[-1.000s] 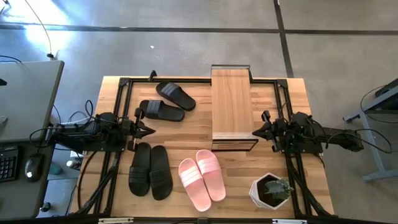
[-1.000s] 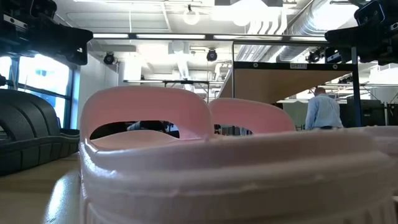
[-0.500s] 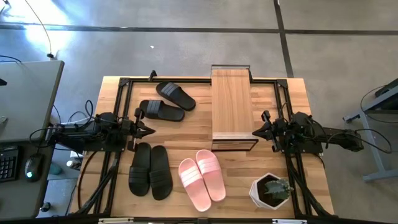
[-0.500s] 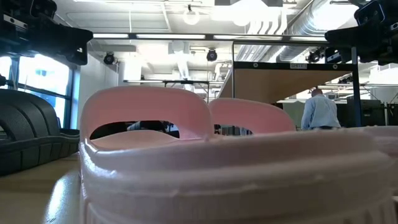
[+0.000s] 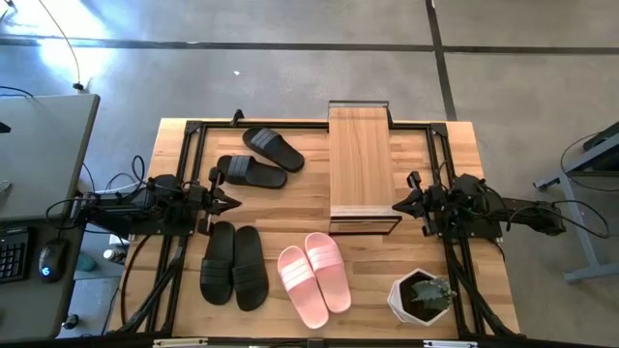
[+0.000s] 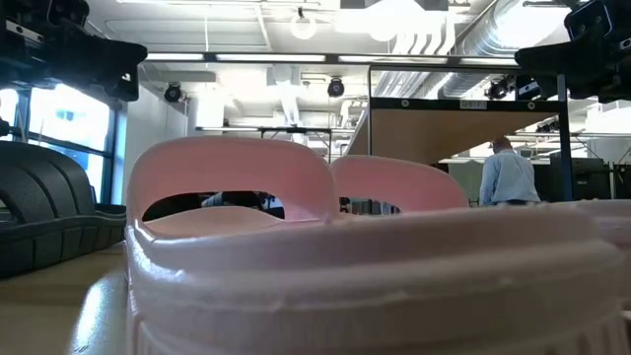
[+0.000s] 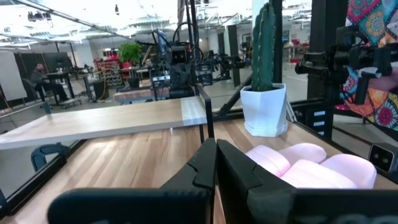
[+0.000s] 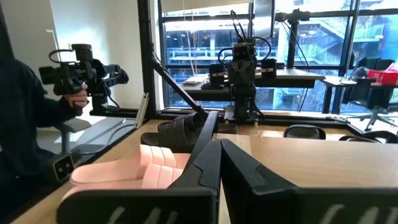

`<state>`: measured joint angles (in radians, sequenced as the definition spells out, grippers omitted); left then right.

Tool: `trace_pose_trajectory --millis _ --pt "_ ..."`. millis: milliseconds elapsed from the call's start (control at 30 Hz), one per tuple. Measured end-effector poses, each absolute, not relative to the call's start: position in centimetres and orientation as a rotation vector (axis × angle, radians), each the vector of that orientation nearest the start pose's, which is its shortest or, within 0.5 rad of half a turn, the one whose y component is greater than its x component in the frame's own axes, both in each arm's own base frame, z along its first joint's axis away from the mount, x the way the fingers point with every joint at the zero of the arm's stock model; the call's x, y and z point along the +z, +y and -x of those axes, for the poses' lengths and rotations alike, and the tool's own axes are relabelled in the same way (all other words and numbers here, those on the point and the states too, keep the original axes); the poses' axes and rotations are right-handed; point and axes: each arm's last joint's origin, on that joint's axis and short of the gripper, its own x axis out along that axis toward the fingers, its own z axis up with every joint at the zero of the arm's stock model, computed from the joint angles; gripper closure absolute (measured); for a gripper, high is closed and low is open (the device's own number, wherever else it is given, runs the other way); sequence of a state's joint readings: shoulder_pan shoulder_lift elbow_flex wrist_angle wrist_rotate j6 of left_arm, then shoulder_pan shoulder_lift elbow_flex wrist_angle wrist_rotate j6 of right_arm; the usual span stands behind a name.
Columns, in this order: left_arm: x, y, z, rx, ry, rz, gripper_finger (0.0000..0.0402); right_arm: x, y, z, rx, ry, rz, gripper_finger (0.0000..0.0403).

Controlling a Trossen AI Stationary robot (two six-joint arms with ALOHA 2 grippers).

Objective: Pick and place slides into the shelf
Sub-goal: Put the pink slide on the shelf

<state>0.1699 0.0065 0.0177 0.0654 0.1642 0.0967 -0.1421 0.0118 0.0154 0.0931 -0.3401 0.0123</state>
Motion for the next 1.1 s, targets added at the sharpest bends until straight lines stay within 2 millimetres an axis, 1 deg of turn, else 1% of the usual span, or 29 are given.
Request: trace_pose_trajectory --millis 133,300,367,500,567,667,800,867,1000,1100 --pt "17.4 1.2 -9.6 0.006 -0.06 -0.107 0.0399 18.0 -0.4 -9.5 0.197 -0.128 0.037 0.0402" --pt "17.4 1.2 -9.6 0.005 -0.06 -0.104 0.0399 18.9 -0.4 -9.4 0.196 -0.228 0.06 0.0402" --pt "17.4 1.2 -9.6 0.004 -0.06 -0.075 0.0399 19.3 -0.4 -9.3 0.199 -0.259 0.05 0.0402" --pt "17.8 1.1 -9.5 -0.001 -0.107 0.021 0.0399 19.8 -0.3 -9.1 0.226 -0.299 -0.091 0.0402" --pt "18.1 1.1 -9.5 -0.013 -0.132 0.038 0.0399 20.1 -0.3 -9.0 0.228 -0.33 -0.158 0.0402" --pt "19.2 1.1 -9.3 -0.019 -0.169 0.037 0.0399 20.5 -0.4 -8.9 0.209 -0.367 -0.232 0.0402" --pt "21.3 1.0 -8.7 -0.021 -0.225 0.035 0.0399 20.8 -0.5 -8.8 0.188 -0.4 -0.292 0.0402" --pt "22.4 1.0 -8.5 -0.003 -0.226 0.021 0.0399 20.8 -0.6 -8.8 0.159 -0.406 -0.309 0.0402" --pt "24.4 1.1 -8.4 0.06 -0.106 0.044 0.0399 20.8 -0.8 -8.8 0.105 -0.419 -0.314 0.0402" --pt "25.4 1.1 -9.3 0.001 0.022 0.068 0.0399 20.8 -0.8 -8.8 0.083 -0.424 -0.317 0.0402"
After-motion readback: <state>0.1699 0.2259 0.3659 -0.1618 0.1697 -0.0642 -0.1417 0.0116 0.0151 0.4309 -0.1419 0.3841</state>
